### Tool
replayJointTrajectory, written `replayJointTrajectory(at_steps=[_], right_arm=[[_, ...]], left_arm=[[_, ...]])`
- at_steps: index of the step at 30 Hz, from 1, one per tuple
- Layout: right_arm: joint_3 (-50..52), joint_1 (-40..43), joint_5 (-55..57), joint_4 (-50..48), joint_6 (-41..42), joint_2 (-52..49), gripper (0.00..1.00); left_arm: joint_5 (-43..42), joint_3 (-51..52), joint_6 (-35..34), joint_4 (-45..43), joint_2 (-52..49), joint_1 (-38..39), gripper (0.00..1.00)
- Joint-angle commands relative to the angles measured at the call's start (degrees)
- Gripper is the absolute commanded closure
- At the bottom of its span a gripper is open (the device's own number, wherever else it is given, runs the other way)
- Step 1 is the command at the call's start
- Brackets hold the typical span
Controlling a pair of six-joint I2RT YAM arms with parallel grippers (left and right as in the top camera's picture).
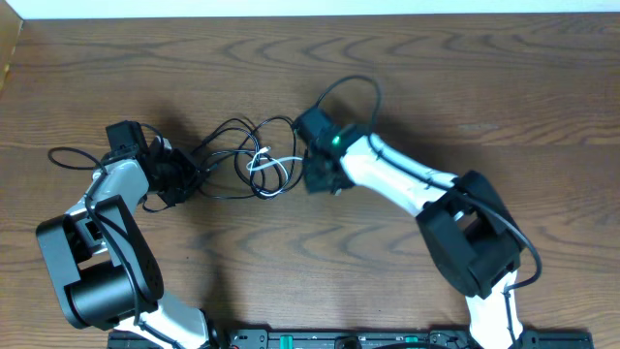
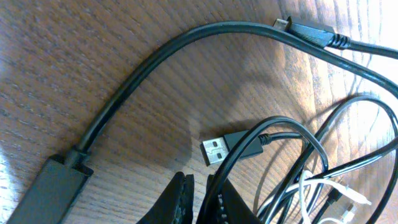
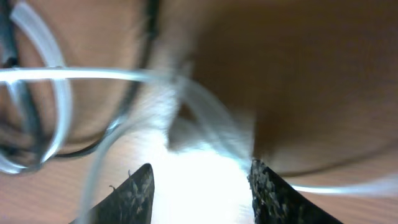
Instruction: Untangle cables
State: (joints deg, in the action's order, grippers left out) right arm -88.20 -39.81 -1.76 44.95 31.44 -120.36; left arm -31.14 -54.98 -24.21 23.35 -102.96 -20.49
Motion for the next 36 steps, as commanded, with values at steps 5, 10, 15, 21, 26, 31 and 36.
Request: replayJointTrajectory(at_steps=[5,10,15,21,26,31,36], right_arm=[[-6.0,4.1,8.0,2.0,-10.8,1.4,0.42],[-13.3,4.9,-5.0,4.5,-20.4,1.4,0.37],[-16.4,4.9,-10.1,6.1,-10.2,1.4,0.63],[-12.9,3.5,-12.8,7.1,-2.3,1.0,0.55],[-10.4,1.0,-12.7,6.9,-1.6,1.0,0.6],[-7.6,-1.5,-10.1,4.2,1.0,1.0,0.64],[-3.9,-2.6,-8.7,-2.4,2.6,1.0,0.62]], left_arm=[[0.5,0.3,-0.1,0.2,0.0,0.1,0.87],[0.1,0.3,-0.1,0.2,0.0,0.1,0.87],[-0.7,0.3,-0.1,0.1,0.0,0.1,0.75],[-2.1,0.3,-0.1,0.1,0.0,0.1,0.68],[-6.1,0.3,-0.1,0.1,0.0,0.1,0.61],[-16.9,0.3,4.8,0.7,1.5,0.1,0.5],[-10.8,0.3,6.4,5.2,9.3,0.3,0.48]])
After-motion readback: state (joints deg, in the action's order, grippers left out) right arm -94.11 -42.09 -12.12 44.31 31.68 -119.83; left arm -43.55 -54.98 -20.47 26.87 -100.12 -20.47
